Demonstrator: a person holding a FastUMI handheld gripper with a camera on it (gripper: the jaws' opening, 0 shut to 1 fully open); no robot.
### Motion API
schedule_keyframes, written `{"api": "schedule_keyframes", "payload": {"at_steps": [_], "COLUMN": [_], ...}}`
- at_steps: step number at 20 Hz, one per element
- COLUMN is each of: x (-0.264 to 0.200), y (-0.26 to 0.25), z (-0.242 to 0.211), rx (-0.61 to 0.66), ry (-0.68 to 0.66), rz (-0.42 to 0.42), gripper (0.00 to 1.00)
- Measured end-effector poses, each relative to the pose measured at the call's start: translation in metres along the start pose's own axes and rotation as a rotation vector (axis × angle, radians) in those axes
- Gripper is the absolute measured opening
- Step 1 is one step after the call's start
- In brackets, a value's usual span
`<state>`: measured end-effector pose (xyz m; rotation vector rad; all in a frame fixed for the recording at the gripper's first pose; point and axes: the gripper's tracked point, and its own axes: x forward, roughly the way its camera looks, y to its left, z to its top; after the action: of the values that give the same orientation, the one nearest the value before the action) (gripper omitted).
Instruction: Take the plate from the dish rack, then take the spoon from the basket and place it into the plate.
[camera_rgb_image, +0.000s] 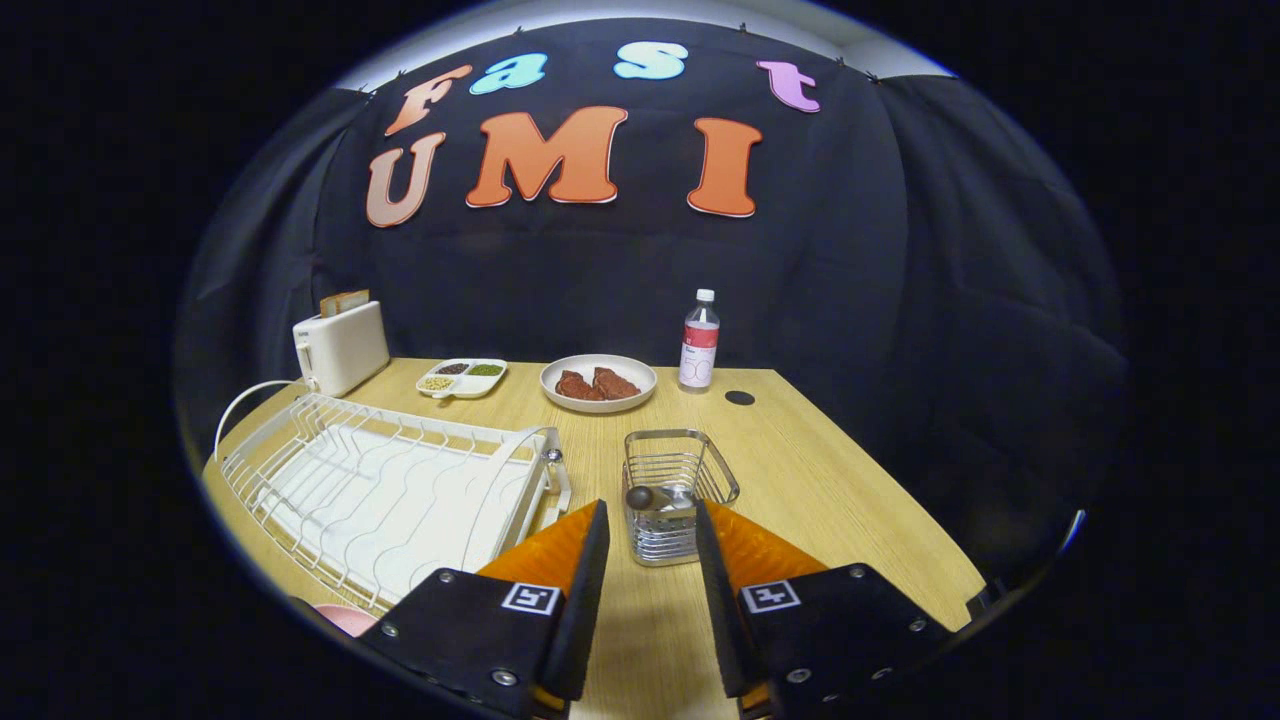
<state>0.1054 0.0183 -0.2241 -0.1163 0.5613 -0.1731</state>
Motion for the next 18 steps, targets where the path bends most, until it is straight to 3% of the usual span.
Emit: {"api": "schedule_keyframes", "payload": {"at_steps": [6,12,18], "x": [0.020,0.030,0.035], "y": [-0.005,-0.011,-0.014], "z": [-0.004,0.001,0.012], "rx": [-0.038,0.004,-0.003], "ry": [-0.005,-0.027,-0.007], "rz": [-0.025,-0.028,-0.015], "gripper": [0.34,0.14,0.10]}}
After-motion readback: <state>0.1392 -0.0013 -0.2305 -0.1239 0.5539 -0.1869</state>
